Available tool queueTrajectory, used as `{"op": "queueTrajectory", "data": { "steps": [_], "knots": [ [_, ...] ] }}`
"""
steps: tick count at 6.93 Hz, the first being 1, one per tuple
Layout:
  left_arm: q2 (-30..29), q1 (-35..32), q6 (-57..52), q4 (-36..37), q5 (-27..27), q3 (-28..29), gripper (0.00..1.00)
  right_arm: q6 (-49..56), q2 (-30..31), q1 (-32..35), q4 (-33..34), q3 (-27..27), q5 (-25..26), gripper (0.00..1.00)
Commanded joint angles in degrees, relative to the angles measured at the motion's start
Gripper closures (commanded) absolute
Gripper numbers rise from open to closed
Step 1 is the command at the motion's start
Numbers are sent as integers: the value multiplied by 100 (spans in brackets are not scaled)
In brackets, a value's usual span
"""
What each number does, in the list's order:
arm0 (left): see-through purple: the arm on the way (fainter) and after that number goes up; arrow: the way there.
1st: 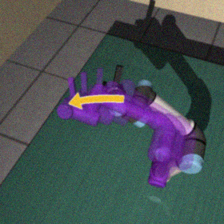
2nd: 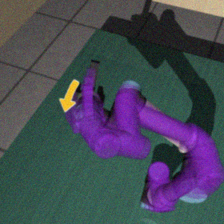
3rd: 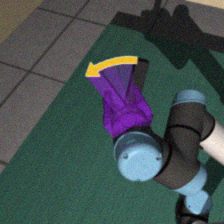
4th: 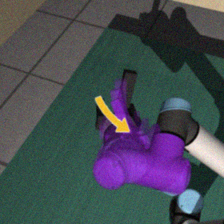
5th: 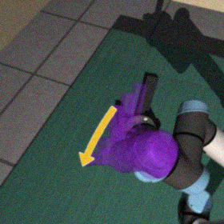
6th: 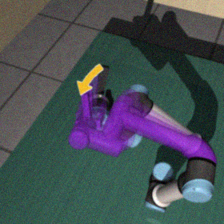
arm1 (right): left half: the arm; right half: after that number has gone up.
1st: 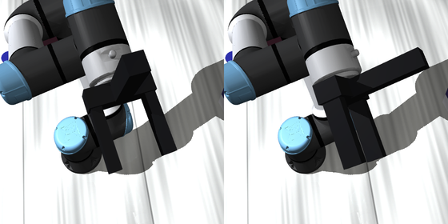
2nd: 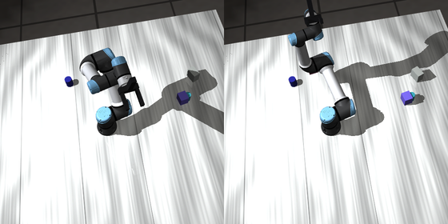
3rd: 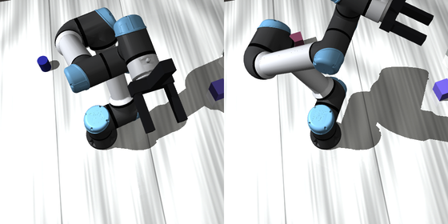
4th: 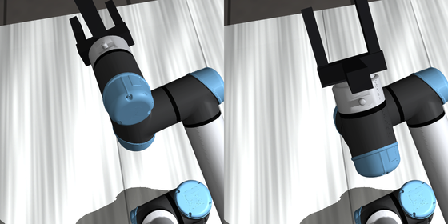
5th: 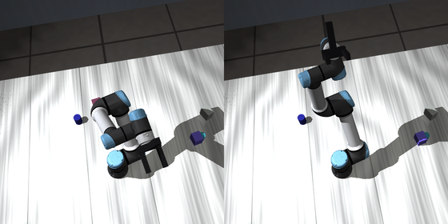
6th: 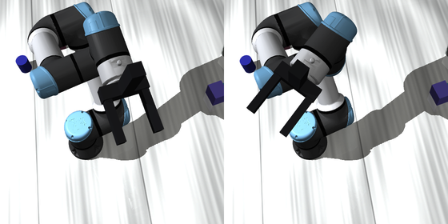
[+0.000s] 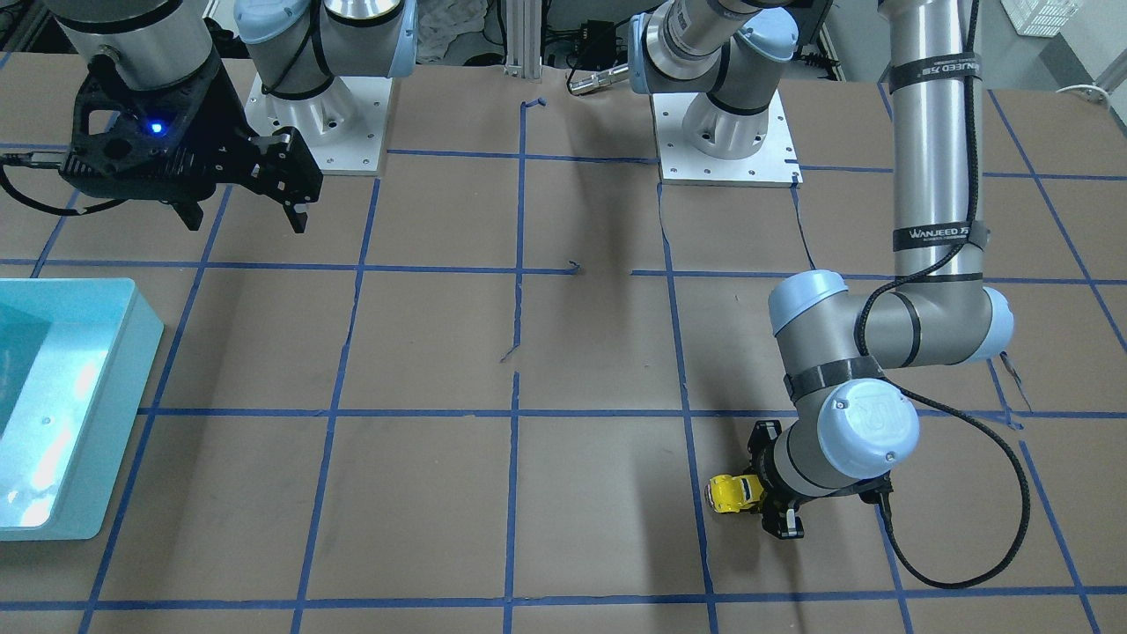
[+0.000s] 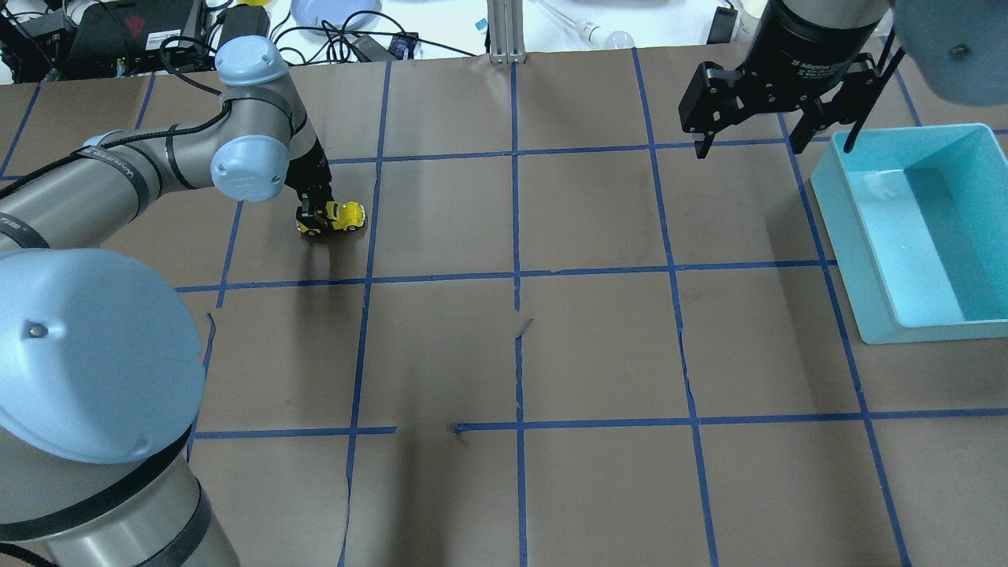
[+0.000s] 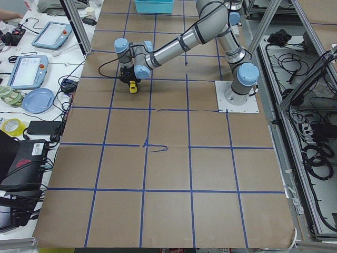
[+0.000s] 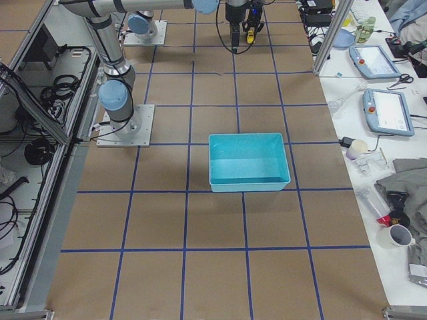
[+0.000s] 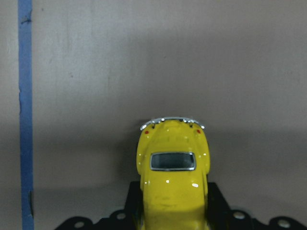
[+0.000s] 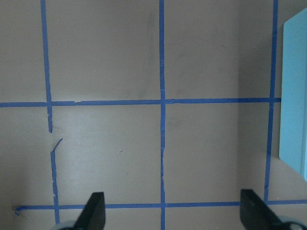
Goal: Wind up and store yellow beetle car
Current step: 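Press the yellow car down with the left gripper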
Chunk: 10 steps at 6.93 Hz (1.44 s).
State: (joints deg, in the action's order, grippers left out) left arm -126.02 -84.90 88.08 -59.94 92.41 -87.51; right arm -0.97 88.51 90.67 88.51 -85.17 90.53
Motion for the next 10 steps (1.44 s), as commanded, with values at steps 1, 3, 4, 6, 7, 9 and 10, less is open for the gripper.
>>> {"op": "queueTrajectory", "data": {
  "steps": [1, 3, 4, 6, 7, 9, 10],
  "knots": [
    [51, -9, 7, 0, -152, 50, 100, 0, 0, 3, 0, 0, 0, 0],
    [-1, -9, -19, 0, -180, 6, 100, 0, 0, 3, 0, 0, 0, 0],
    [-11, -9, -71, 18, -145, 6, 100, 0, 0, 3, 0, 0, 0, 0],
    [-28, -9, -89, 53, -127, 6, 100, 0, 0, 3, 0, 0, 0, 0],
    [-37, -9, -89, 53, -127, 15, 100, 0, 0, 3, 0, 0, 0, 0],
    [-37, -9, -89, 53, -118, -11, 100, 0, 0, 3, 0, 0, 0, 0],
    [-37, 0, -89, 53, -118, -20, 100, -9, 0, 3, 0, 0, 0, 0]
  ]
}}
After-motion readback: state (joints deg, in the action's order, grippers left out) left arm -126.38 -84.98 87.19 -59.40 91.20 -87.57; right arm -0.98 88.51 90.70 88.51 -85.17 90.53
